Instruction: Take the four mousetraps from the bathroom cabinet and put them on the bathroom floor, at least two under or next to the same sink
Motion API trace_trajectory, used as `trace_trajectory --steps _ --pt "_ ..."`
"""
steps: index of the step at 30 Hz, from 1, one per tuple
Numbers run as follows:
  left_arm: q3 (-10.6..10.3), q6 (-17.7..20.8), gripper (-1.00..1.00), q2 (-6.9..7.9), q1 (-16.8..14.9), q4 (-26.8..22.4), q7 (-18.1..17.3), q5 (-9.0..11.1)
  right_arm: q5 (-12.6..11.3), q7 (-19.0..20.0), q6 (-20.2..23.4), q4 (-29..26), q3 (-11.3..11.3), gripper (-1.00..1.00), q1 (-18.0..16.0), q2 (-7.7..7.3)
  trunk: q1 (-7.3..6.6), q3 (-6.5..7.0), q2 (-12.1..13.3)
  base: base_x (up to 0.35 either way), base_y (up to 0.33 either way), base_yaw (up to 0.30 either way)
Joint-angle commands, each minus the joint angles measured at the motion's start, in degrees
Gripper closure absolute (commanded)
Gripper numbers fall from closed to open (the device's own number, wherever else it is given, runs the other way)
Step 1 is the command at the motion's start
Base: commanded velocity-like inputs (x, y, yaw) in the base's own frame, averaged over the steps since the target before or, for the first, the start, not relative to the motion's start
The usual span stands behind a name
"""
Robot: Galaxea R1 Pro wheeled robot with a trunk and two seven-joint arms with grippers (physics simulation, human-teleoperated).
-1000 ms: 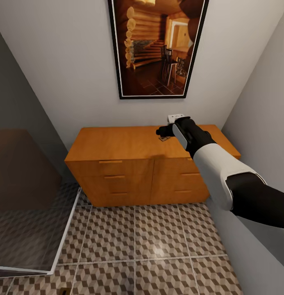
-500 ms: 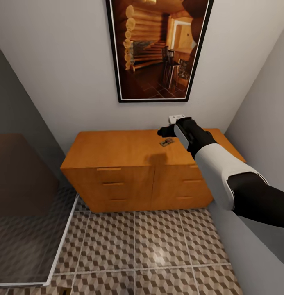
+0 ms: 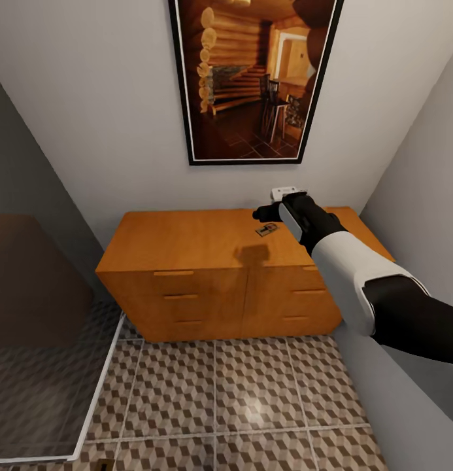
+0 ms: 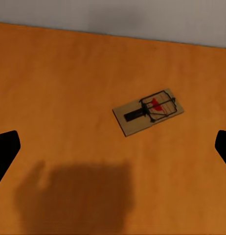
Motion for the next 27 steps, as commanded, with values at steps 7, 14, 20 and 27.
trace_trajectory --steps 7,14,20,27 --pt "-0.5 -0.2 1.00 -0.07 -0.1 0.2 0.3 0.0 -0.3 0.0 -7.1 7.7 0.4 -1.00 0.0 -0.06 0.04 -0.09 -0.1 0.078 0.044 0.000" --pt "-0.6 -0.3 1.00 -0.09 -0.1 0.2 0.3 0.0 -0.3 -0.1 -9.3 9.7 0.4 -1.00 0.0 -0.06 0.04 -0.09 -0.1 0.007 0.003 0.000" --pt "-0.5 -0.4 1.00 -0.04 -0.1 0.2 0.3 0.0 -0.3 0.0 -9.5 11.2 0.4 -1.00 0.0 -0.08 0.04 -0.09 -0.1 0.116 0.050 0.000" --pt "-0.6 -0.4 1.00 -0.04 -0.1 0.2 0.2 0.0 -0.3 0.0 -10.4 11.7 0.4 -1.00 0.1 -0.15 0.04 -0.09 -0.1 0.121 0.050 0.000"
